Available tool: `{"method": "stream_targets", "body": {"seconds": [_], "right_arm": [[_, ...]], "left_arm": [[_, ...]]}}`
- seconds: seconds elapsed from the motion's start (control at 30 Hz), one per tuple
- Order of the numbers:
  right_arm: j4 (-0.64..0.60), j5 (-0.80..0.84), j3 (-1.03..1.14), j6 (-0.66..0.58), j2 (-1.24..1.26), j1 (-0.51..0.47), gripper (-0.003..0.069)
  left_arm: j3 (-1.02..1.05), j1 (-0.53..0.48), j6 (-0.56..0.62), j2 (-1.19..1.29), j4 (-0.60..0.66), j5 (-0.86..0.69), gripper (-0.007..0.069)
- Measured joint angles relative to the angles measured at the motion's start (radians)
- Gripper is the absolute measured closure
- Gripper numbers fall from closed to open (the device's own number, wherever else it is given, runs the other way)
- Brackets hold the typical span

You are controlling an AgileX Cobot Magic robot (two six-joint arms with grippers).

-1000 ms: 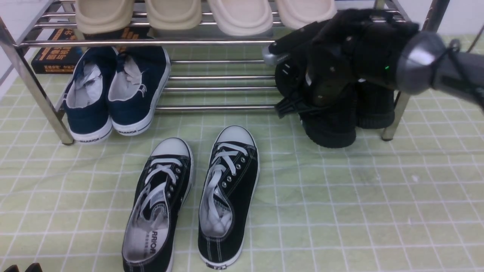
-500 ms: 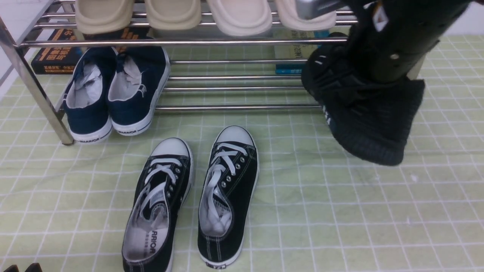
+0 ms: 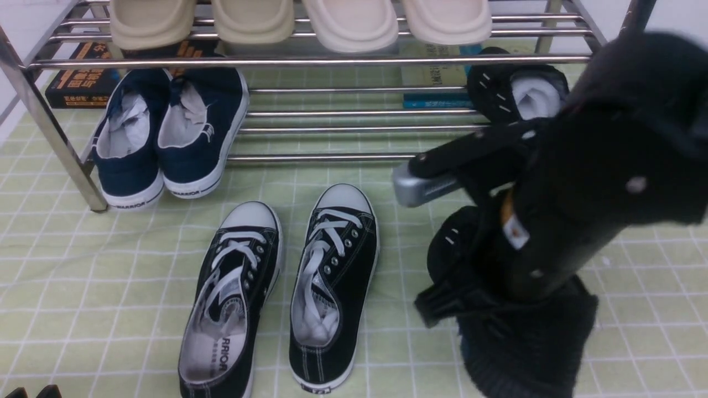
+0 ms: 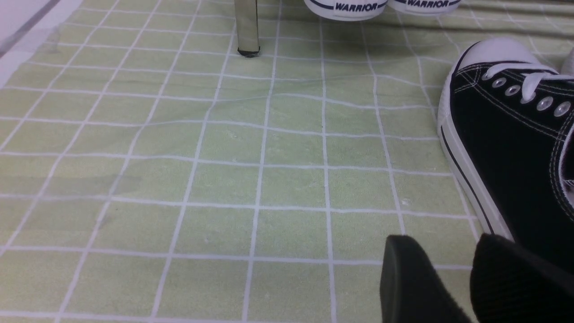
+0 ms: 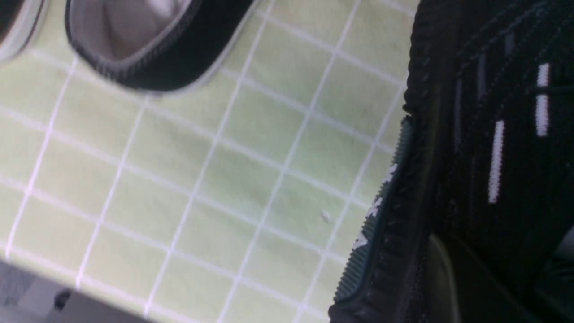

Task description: Take the shoes off the shelf with your hand from the green coffee tablecloth.

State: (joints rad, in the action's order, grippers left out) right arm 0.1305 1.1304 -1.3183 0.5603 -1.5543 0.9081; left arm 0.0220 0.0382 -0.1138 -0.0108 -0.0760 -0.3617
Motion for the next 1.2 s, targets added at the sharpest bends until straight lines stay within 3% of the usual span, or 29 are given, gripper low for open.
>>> {"method": "stream_targets", "body": {"seconds": [0.2, 0.57, 1.2], "right_arm": [[0.127, -0.12, 0.0, 0.132, -0.078, 0.009, 0.065], [0.364, -0.177, 0.0, 0.349, -0.179, 0.009, 0.0645], [0.423, -0.286, 0.0, 0.473, -0.275, 0.011, 0.0638]], "left_arm": [[0.0, 0.0, 0.0, 0.0, 0.0, 0.0, 0.0383], [0.0, 0.0, 0.0, 0.0, 0.0, 0.0, 0.0383], [0.0, 0.0, 0.0, 0.0, 0.0, 0.0, 0.0383]]}}
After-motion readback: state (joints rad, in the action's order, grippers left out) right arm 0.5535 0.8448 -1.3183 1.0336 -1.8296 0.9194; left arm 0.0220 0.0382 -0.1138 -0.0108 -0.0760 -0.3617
